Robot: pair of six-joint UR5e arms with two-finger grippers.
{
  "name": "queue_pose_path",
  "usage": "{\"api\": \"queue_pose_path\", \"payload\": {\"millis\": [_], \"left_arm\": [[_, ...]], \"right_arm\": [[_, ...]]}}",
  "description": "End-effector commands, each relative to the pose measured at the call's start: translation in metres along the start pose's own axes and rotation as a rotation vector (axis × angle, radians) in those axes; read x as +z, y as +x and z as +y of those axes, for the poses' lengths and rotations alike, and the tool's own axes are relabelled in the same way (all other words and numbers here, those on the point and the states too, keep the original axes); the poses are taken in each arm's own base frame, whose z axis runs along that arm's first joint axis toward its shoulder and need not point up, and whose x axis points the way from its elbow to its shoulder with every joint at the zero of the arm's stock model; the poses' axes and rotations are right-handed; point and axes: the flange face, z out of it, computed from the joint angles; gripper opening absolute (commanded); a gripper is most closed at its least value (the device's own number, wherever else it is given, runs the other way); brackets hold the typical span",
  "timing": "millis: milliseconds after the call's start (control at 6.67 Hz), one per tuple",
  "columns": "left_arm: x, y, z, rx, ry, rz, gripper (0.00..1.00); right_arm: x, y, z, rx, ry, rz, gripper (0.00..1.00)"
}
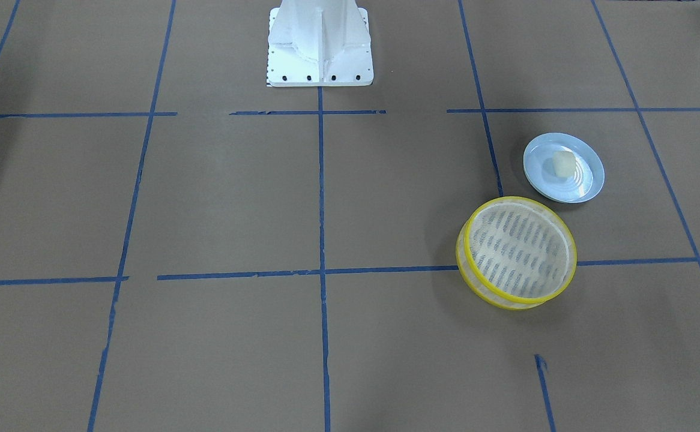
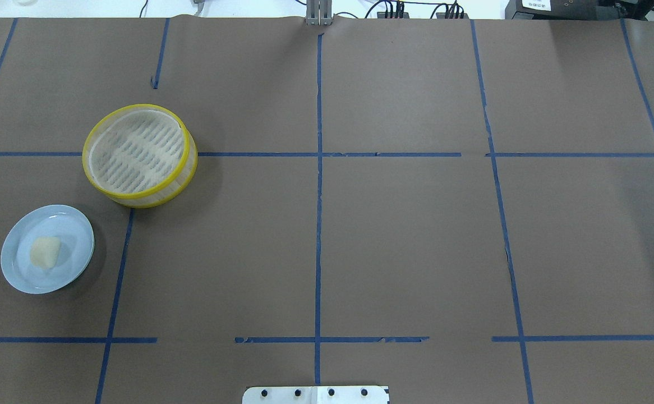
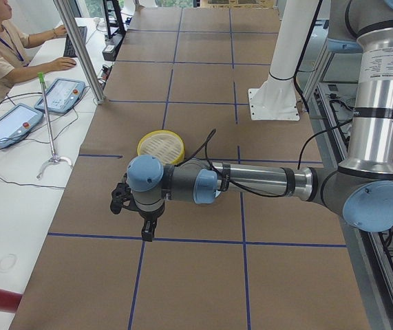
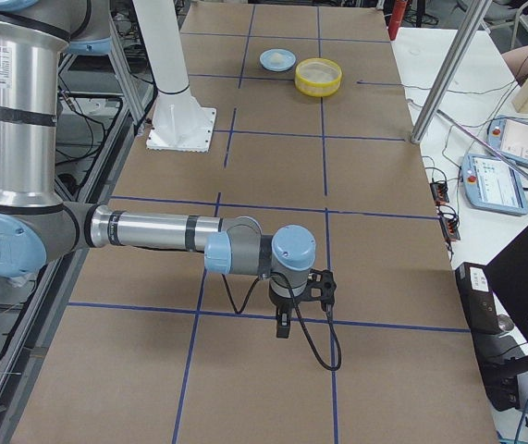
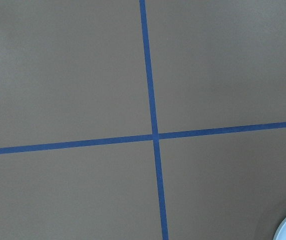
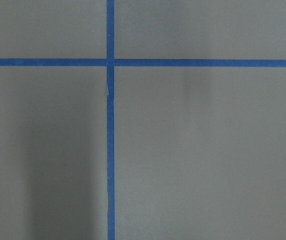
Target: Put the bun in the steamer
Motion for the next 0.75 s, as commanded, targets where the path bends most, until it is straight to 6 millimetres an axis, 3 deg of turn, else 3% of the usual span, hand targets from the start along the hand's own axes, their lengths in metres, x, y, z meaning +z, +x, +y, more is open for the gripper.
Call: {"api": "queue_pose_path", "payload": {"millis": [0, 600], "left_arm": [[0.001, 0.0005, -0.0057, 0.002, -0.003, -0.002, 1.0], [-0.0008, 0.0032, -0.0025, -0.009, -0.014, -0.007, 1.0]], "right_arm": [[0.0, 0.0, 0.0, 0.0, 0.0, 0.0, 1.0], [0.0, 0.0, 0.0, 0.0, 0.0, 0.0, 1.0]]}}
